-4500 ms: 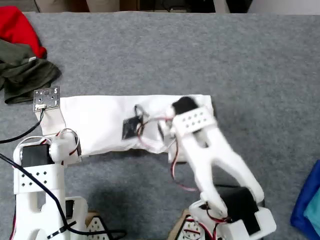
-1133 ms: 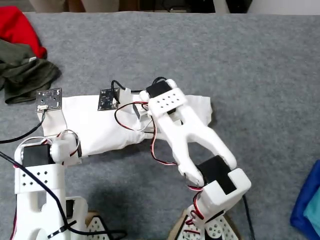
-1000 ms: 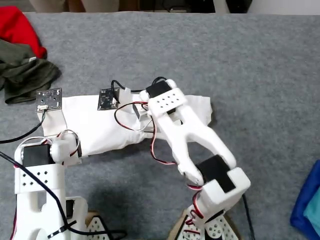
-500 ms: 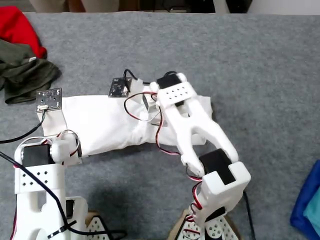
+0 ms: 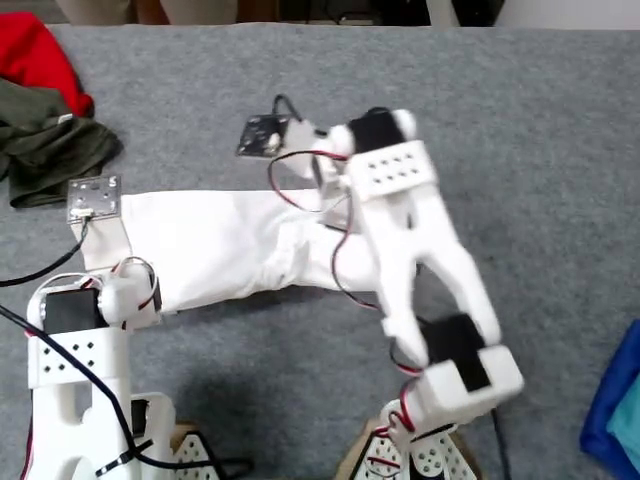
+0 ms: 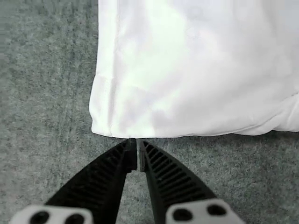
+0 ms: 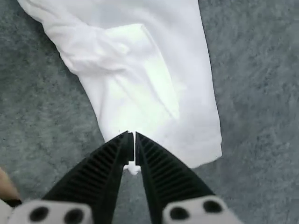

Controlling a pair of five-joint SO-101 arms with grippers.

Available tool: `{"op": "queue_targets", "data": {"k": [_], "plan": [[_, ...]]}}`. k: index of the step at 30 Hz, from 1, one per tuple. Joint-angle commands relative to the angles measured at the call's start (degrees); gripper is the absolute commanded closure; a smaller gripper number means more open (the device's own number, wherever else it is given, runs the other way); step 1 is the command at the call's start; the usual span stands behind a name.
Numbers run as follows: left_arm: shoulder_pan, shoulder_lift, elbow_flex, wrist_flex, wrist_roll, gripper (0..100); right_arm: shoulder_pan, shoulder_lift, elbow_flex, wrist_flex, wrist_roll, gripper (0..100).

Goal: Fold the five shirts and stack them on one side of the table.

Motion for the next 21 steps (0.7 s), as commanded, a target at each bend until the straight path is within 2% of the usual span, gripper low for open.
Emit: {"op": "queue_targets", "data": {"k": [1,6,9,13,17,21], "plan": [[-3.34,2.42,-3.34,-1.23,0.09,90,4.18,-8.48,-2.59,4.92,-1.05,99.3],[-7.74,14.46,-12.22,-2.55,-0.62,89,7.96,-17.8,4.97,6.51,-0.7,99.3],[-9.76,24.57,-20.75,-2.02,-3.69,88,9.45,-24.22,12.18,4.4,-0.62,99.3],[-11.6,39.78,-33.76,4.66,-4.13,77,9.89,-33.63,23.6,-0.26,-0.62,99.3],[-11.34,54.46,-46.68,10.55,-4.31,76,9.45,-43.3,34.95,-4.22,-0.7,99.3],[-11.34,67.21,-56.35,11.34,-4.4,76,9.71,-52.44,44.97,-7.21,-0.88,99.3]]}}
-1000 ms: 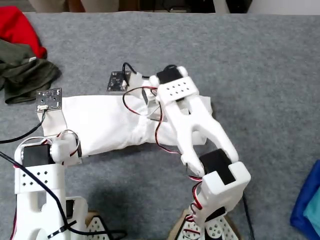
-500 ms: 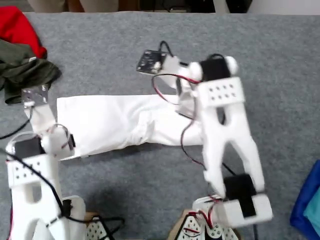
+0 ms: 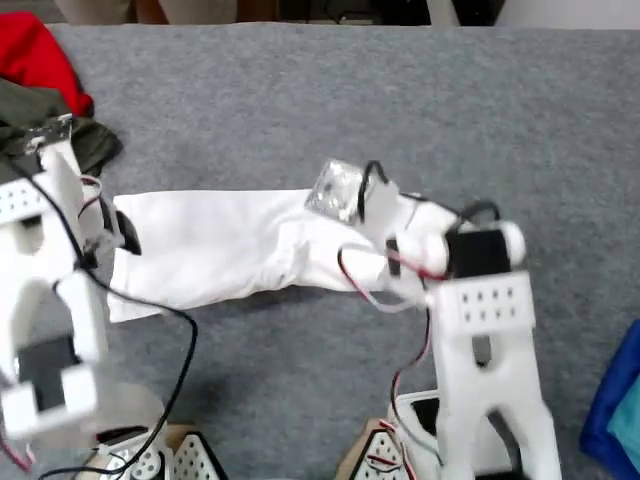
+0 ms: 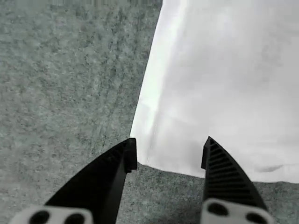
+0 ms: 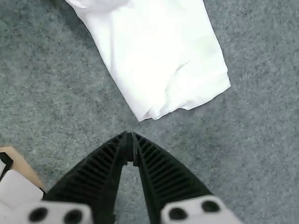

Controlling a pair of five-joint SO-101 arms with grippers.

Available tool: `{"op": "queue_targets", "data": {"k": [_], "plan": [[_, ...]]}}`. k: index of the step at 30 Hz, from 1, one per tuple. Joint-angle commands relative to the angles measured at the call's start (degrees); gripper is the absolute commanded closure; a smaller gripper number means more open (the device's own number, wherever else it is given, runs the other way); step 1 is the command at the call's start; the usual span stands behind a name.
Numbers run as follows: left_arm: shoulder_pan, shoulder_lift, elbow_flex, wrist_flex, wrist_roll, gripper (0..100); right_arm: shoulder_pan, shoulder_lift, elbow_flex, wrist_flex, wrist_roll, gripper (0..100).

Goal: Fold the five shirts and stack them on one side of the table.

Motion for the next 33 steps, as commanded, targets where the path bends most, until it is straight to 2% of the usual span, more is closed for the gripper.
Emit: {"op": "queue_targets", "data": {"k": [1,8,15,21,25,33], "plan": [[-0.26,10.07,-10.99,0.88,-0.62,76,0.75,-8.92,7.69,-2.29,-0.53,99.3],[-0.09,27.74,-25.32,1.14,-0.44,76,0.75,-21.41,15.87,-2.37,-0.26,99.2],[1.58,39.69,-27.87,1.58,-0.18,81,0.75,-23.96,16.57,-2.64,-0.26,98.7],[2.29,40.84,-29.71,1.76,-0.18,89,0.75,-23.96,16.57,-2.64,-0.26,98.7],[2.29,40.84,-29.71,1.67,-0.44,98,0.75,-23.96,16.57,-2.64,-0.26,98.7],[-0.53,40.22,-30.42,1.85,-0.44,98,0.84,-24.22,16.57,-2.64,-0.26,98.7]]}}
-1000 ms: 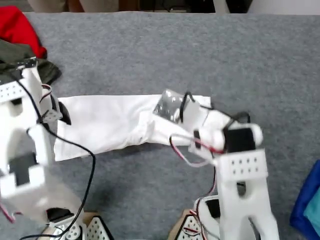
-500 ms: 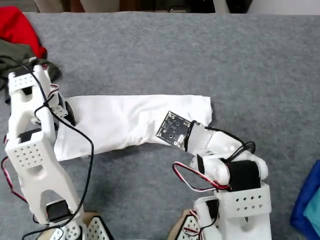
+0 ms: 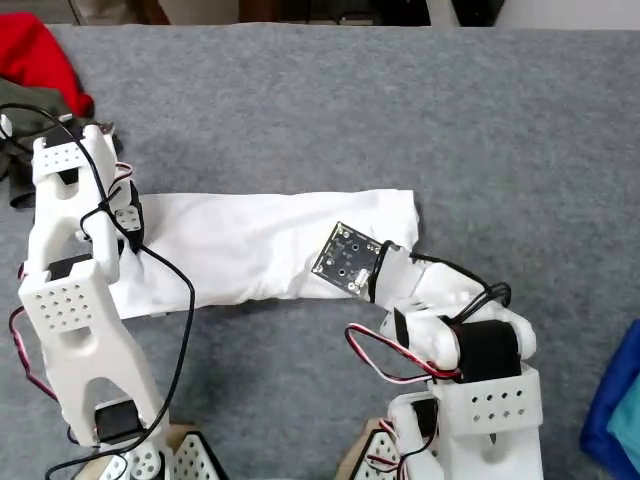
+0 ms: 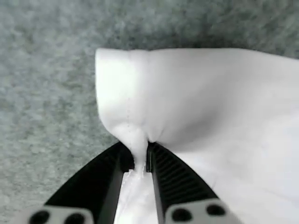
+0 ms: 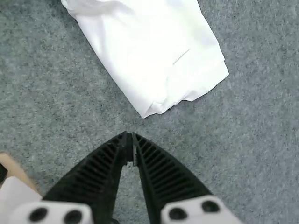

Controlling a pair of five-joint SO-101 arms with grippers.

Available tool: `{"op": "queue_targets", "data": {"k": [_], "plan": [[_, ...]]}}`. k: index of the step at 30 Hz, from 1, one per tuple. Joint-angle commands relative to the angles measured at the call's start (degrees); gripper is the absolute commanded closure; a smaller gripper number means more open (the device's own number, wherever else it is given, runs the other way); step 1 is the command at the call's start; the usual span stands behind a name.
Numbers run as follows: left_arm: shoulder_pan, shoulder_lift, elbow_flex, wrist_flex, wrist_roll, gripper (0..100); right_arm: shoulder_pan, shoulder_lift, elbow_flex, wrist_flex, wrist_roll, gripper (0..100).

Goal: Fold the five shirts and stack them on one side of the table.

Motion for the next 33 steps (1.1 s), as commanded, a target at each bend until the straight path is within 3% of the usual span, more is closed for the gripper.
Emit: {"op": "queue_targets", "data": {"k": [1,6,9,14,23,33], "plan": [[-3.87,0.22,-2.55,1.05,-0.35,98,0.84,-1.45,0.04,-0.79,-0.26,98.7],[-6.51,0.57,-18.11,12.04,-0.44,98,0.92,-1.45,0.04,-0.79,-0.26,98.8],[-6.15,-0.22,-23.12,12.84,-0.18,98,1.27,-1.36,0.13,-2.37,-0.53,98.8],[-3.08,-5.67,-21.45,12.75,-0.09,98,9.8,-1.1,0.13,-9.93,-0.18,98.7],[14.86,-10.24,-17.67,12.75,6.07,98,26.42,10.24,6.37,-32.44,-5.01,98.8],[32.88,-10.24,-23.47,12.75,14.95,98,44.53,34.86,6.9,-45.98,-1.23,98.8]]}}
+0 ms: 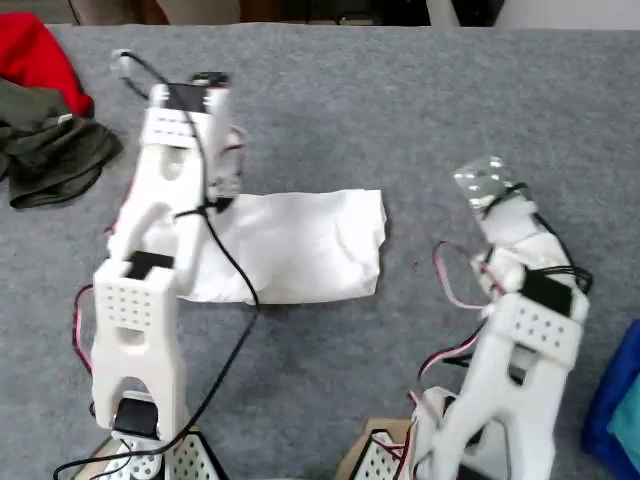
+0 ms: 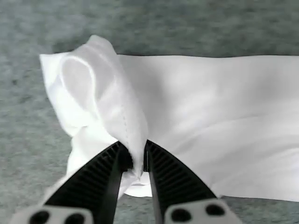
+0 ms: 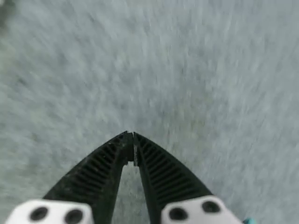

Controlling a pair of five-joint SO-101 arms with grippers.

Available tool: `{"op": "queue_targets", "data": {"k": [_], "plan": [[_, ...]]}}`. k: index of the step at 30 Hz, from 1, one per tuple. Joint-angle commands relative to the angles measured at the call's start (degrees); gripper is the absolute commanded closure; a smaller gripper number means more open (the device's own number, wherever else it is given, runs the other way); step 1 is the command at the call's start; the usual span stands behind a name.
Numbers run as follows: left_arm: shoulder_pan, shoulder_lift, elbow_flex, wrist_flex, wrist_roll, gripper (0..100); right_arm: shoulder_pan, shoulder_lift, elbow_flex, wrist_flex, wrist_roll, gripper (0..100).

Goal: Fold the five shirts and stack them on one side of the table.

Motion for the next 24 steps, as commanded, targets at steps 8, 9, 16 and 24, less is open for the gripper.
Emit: {"op": "queue_targets", "data": {"k": [8,9,16,24], "plan": [[13.71,-3.65,-11.25,0.62,7.12,98,19.3,29.49,-8.48,-8.35,7.47,98.9],[14.95,-3.65,-12.13,0.62,7.74,98,20.35,31.43,-9.71,-8.18,7.12,98.9],[22.15,-3.56,-17.23,0.53,10.46,98,21.32,34.95,-14.73,-4.04,4.22,99.0],[24.79,-3.47,-17.76,-0.88,13.27,98,21.41,35.21,-14.81,-4.66,3.25,98.8]]}}
